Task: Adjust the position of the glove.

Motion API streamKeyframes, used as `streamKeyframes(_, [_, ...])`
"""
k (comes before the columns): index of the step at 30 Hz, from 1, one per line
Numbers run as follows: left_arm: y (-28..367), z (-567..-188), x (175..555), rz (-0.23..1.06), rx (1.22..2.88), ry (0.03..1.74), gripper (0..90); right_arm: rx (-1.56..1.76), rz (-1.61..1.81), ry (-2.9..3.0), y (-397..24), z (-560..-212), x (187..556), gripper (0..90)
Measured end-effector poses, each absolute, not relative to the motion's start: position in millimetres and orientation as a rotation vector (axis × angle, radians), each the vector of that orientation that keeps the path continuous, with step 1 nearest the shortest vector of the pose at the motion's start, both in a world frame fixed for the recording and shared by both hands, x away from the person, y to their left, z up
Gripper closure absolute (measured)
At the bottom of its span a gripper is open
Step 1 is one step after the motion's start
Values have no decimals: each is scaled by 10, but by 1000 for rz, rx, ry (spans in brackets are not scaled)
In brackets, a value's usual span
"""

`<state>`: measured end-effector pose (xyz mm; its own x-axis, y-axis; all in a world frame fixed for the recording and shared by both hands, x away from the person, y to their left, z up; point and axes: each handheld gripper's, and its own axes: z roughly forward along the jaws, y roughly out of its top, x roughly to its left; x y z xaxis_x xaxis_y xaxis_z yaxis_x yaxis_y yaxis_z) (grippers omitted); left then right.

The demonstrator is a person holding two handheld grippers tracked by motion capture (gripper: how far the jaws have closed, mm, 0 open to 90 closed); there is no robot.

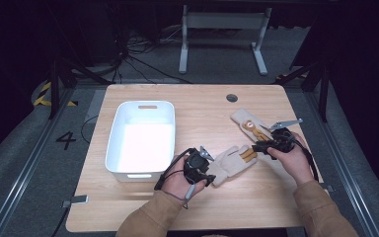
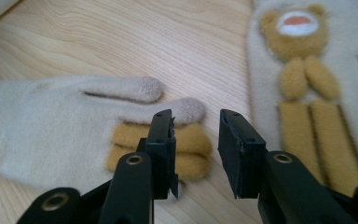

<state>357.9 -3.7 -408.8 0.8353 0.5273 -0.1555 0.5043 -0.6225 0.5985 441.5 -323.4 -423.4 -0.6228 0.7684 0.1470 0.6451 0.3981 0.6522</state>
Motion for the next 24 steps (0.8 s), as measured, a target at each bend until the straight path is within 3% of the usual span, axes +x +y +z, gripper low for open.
streamKeyframes(11, [-29, -4150, 3585, 61, 2362, 769, 592, 1254, 932, 2495, -3107, -4379, 4470, 651])
streamKeyframes(20, [-72, -4213, 3607, 78, 2349, 793, 544, 1251, 926, 2556, -3090, -4425, 4468, 830])
streamKeyframes(24, [-116, -4249, 3613, 88, 2350, 797, 551, 1246, 926, 2554, -3085, -4426, 4465, 836])
